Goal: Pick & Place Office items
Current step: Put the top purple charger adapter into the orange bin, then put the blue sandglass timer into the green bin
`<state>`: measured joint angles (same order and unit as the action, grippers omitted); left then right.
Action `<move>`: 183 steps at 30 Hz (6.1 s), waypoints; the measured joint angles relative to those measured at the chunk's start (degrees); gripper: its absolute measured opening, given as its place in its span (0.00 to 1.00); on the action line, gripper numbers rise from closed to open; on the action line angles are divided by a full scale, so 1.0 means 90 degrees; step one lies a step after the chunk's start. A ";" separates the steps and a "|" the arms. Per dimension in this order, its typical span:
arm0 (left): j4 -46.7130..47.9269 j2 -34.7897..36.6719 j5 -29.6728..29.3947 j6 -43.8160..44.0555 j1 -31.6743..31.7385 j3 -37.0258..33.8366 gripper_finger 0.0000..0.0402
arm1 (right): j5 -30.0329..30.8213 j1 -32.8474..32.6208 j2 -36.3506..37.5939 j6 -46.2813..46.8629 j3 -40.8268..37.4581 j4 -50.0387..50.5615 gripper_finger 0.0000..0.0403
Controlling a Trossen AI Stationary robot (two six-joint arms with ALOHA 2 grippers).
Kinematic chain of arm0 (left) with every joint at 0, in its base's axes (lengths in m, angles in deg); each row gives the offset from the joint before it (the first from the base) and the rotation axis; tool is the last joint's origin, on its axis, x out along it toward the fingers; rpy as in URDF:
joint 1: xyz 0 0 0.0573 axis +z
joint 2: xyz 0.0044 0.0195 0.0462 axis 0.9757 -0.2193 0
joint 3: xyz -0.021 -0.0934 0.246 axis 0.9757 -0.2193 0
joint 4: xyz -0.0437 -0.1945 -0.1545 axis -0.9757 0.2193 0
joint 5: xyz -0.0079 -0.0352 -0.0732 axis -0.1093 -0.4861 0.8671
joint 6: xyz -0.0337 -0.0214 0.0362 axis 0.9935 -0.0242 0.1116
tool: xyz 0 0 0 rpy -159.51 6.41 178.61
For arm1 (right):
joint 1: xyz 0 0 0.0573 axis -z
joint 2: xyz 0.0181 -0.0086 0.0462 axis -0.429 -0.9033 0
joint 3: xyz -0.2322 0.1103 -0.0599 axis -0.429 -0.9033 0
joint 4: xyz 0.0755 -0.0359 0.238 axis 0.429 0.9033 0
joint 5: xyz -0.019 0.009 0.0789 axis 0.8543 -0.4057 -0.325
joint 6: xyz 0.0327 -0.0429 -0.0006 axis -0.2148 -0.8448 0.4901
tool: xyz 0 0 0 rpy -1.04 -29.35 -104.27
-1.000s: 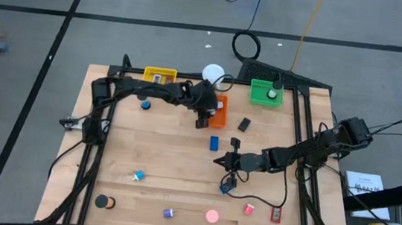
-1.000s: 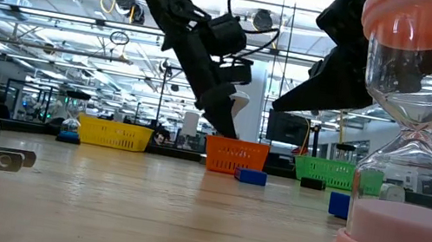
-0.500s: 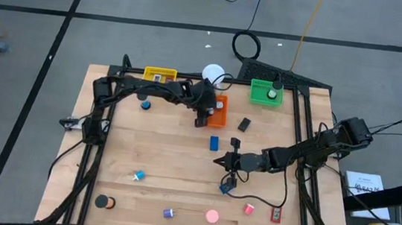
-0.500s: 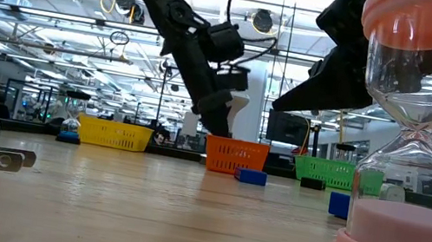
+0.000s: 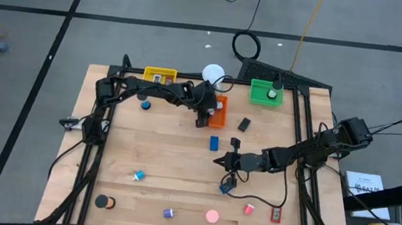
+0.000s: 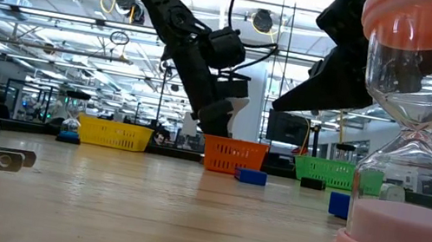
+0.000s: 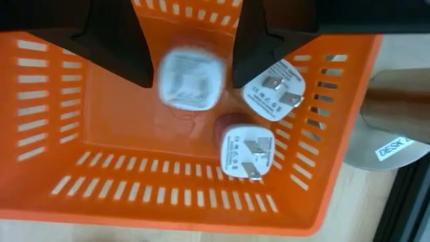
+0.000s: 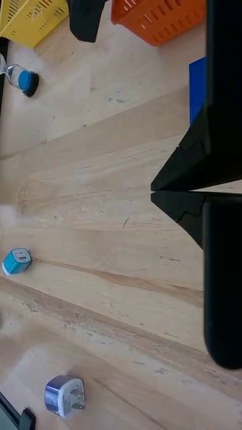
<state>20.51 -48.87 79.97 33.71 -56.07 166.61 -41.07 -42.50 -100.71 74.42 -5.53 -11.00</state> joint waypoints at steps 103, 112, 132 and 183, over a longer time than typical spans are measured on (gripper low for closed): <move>0.2751 0.6490 -0.1512 0.2448 0.1653 -0.4329 0.68 | 0.0005 0.0057 -0.0005 0.0005 0.0002 -0.0804 0.00; 0.2810 0.5908 -0.1549 0.2191 0.1974 -0.4240 0.82 | 0.0002 0.0057 -0.0005 0.0032 0.0000 -0.0796 0.00; 0.2911 0.5303 -0.1483 0.1950 0.2091 -0.4008 0.52 | -0.0002 0.0057 -0.0010 0.0034 0.0000 -0.0689 0.00; 0.1547 0.1192 -0.0236 0.0243 -0.2006 -0.0335 0.66 | 0.0002 0.0056 -0.0010 0.0126 -0.0172 -0.0847 0.00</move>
<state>34.43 -38.14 77.85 35.89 -74.13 163.60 -41.05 -42.00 -100.80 75.56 -7.08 -18.63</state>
